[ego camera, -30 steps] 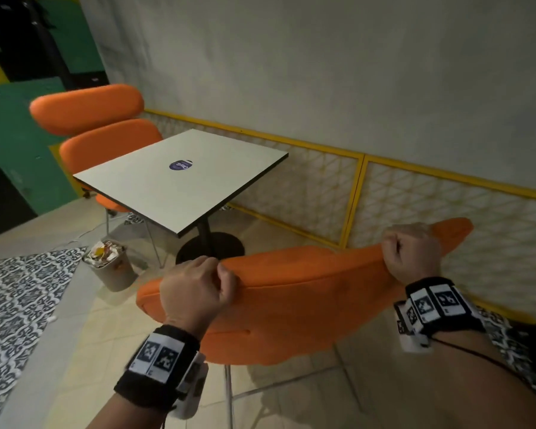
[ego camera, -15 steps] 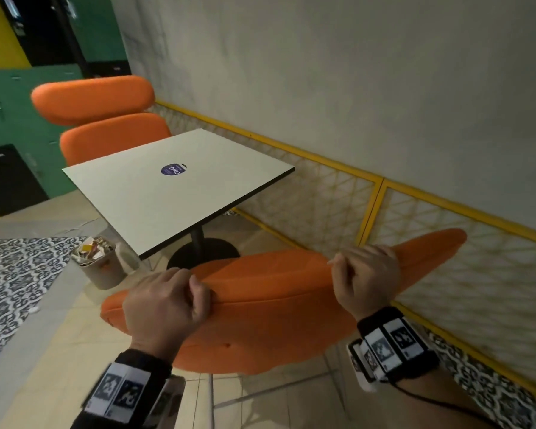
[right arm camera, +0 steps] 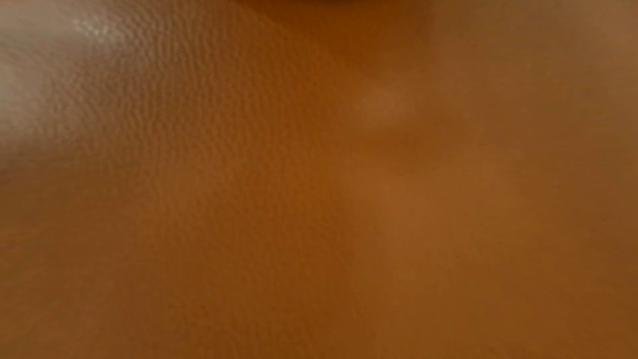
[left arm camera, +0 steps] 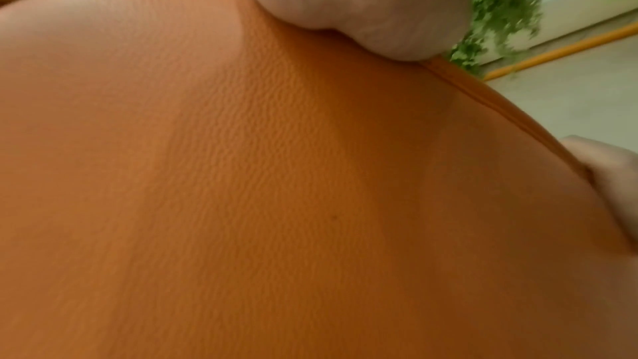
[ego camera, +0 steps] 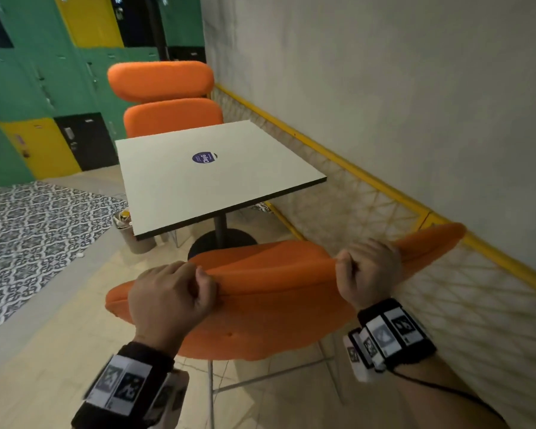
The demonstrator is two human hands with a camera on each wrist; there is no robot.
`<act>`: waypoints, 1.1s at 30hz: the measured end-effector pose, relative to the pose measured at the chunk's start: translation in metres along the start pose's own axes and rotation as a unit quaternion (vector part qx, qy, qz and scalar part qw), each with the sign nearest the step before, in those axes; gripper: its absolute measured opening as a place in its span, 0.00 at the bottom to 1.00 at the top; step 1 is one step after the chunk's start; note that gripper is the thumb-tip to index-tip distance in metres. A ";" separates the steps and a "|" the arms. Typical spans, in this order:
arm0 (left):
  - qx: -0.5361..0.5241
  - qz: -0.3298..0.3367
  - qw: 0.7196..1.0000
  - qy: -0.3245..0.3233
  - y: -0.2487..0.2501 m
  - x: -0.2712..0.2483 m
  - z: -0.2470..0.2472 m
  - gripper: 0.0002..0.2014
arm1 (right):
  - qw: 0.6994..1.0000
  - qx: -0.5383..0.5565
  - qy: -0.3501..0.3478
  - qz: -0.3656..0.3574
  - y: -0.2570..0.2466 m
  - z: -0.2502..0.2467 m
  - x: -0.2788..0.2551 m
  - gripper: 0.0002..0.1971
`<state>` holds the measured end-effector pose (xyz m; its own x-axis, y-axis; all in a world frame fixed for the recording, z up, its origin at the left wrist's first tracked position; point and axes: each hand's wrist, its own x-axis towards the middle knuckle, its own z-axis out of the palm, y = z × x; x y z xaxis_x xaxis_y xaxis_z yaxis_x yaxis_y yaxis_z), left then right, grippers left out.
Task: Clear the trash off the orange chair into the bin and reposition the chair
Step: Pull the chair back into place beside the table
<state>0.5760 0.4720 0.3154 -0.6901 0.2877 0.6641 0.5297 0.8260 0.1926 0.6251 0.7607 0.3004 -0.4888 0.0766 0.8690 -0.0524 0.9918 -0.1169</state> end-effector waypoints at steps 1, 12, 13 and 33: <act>0.009 -0.014 1.000 0.001 0.010 0.003 0.004 0.24 | 1.000 0.010 -0.003 -0.006 0.012 0.004 0.005 0.24; 0.051 -0.043 0.998 -0.006 0.079 0.058 0.069 0.23 | 0.997 0.075 -0.020 -0.030 0.126 0.061 0.065 0.23; 0.053 -0.043 0.998 -0.004 0.078 0.065 0.074 0.23 | 0.997 0.076 -0.018 -0.028 0.129 0.066 0.070 0.22; 0.102 -0.058 0.992 0.034 0.036 0.134 0.126 0.23 | 0.989 0.145 -0.008 -0.029 0.142 0.168 0.120 0.22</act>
<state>0.4403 0.6019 0.3204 -0.7020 0.1565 0.6948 0.3326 0.9347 0.1255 0.4122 0.8935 0.3074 -0.4909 0.0176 0.8710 -0.3261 0.9234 -0.2024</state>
